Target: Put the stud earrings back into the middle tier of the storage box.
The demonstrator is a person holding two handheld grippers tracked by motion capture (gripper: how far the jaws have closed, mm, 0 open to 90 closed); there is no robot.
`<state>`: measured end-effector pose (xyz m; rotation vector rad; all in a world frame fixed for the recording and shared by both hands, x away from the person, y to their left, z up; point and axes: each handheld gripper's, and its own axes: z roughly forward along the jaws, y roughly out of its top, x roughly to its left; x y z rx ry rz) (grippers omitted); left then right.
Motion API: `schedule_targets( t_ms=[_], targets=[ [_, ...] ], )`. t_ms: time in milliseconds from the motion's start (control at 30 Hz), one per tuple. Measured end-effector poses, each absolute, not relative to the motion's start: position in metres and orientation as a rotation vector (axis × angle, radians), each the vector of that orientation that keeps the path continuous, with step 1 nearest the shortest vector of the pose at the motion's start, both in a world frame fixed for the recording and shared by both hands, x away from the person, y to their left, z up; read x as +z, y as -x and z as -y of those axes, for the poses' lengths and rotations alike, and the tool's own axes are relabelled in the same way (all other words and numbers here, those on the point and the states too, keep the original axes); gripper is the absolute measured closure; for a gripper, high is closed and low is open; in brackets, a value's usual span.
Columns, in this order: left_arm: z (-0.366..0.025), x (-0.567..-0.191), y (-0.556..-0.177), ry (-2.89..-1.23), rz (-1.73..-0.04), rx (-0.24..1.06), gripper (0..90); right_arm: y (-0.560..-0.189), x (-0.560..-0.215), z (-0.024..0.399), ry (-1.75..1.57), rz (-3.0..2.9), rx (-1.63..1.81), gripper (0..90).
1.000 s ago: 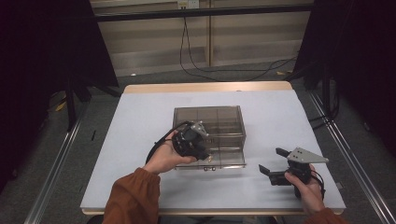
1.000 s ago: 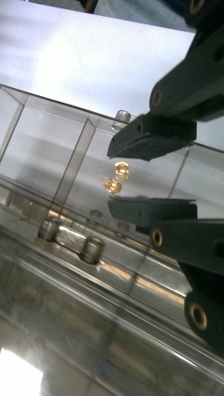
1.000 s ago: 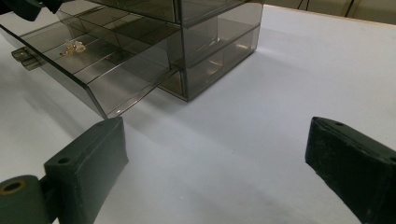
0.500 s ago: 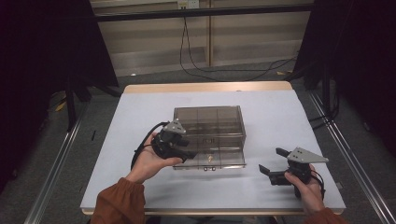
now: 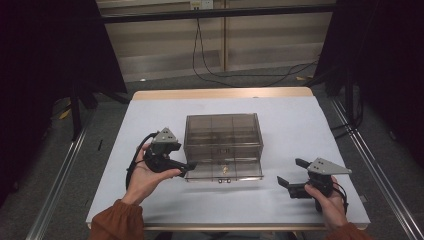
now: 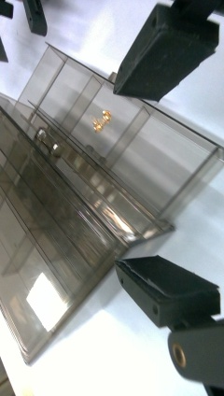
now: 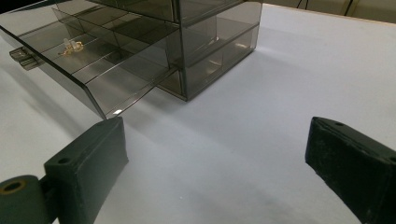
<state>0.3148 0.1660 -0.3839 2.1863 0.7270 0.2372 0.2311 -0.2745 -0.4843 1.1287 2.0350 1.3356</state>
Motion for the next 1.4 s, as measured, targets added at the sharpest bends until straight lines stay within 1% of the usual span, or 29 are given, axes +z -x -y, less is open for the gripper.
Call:
schedule_targets(
  t_ms=[100,300,400,567,667,933,1000,1167,1400],
  targets=[
    [-0.174,-0.386,-0.313,-2.172,-0.738,0.231,6.4,-0.231,-0.484,0.274,-1.129,-2.034,1.336,5.1],
    [-0.189,-0.391,-0.306,-2.158,-0.773,0.23,4.4,-0.231,-0.484,0.274,-1.128,-2.035,1.337,5.1],
    [-0.195,-0.393,-0.303,-2.147,-0.79,0.233,4.2,-0.231,-0.484,0.274,-1.127,-2.034,1.336,5.1],
    [-0.214,-0.399,-0.294,-2.13,-0.852,0.301,5.0,-0.231,-0.484,0.275,-1.127,-2.032,1.337,5.1],
    [-0.222,-0.402,-0.29,-2.127,-0.852,0.321,4.9,-0.231,-0.484,0.274,-1.129,-2.034,1.336,5.1],
    [-0.241,-0.412,-0.276,-2.059,-0.901,0.323,5.9,-0.231,-0.484,0.275,-1.122,-2.027,1.343,5.1],
    [-0.249,-0.418,-0.27,-2.027,-0.935,0.331,5.9,-0.231,-0.484,0.275,-1.131,-2.027,1.339,5.1],
    [-0.254,-0.431,-0.261,-2.037,-0.948,0.351,6.2,-0.231,-0.484,0.275,-1.123,-2.028,1.337,5.1],
    [-0.266,-0.441,-0.249,-1.952,-0.99,0.346,6.9,-0.231,-0.484,0.275,-1.132,-2.03,1.341,5.1]
  ],
)
